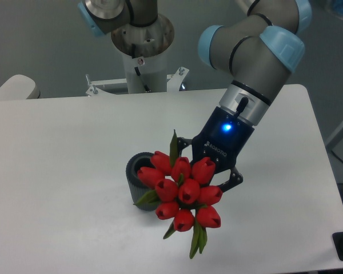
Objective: Insert the flowers into the vase
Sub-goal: 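Move the held red tulip bouquet over the dark grey vase opening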
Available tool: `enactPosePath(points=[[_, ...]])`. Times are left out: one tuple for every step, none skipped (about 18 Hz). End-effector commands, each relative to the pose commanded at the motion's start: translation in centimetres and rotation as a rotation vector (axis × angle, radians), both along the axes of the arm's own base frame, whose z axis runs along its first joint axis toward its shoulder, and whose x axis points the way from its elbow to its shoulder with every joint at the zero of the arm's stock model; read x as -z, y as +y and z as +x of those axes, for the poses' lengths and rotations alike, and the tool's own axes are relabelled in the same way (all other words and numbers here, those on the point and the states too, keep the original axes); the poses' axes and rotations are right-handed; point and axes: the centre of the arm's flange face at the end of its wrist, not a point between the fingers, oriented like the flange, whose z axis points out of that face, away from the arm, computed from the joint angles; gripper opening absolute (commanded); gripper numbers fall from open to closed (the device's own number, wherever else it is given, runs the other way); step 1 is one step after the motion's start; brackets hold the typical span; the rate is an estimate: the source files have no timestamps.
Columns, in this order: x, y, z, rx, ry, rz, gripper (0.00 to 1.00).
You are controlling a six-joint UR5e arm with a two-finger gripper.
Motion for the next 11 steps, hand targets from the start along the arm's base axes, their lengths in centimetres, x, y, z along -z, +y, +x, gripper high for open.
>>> enactPosePath(points=[[-0.1,-0.13,-0.13,0.006,-0.016,0.019,0.35],[0.07,-0.1,-0.1,0.01,-0.024,0.024,0.35],[0.11,-0.1,-0.06,0.012,-0.028,0.026,0.35],[0.15,-0.09,-0.03,0.013,-0.032,0.029,0.35],[0.07,-0.07,0.03,0.017,-0.039,0.037,0.35],[-0.03,-0.05,0.1,0.02,-0.049,0.044,0.35],[-0.06,-0.04,0.17,0.023,-0.058,0.051,0.35],[-0.18,-0.03,0.23,0.028,-0.061,0.061,0.35],[-0.19,-0.13,0.24,0.028,-0.061,0.064,0.35],[-0.2,-0.29,0.33,0.028,-0.061,0.065,0.35],[-0.49,-0.43,0.28,0.031,-0.065,0.077,0.35]])
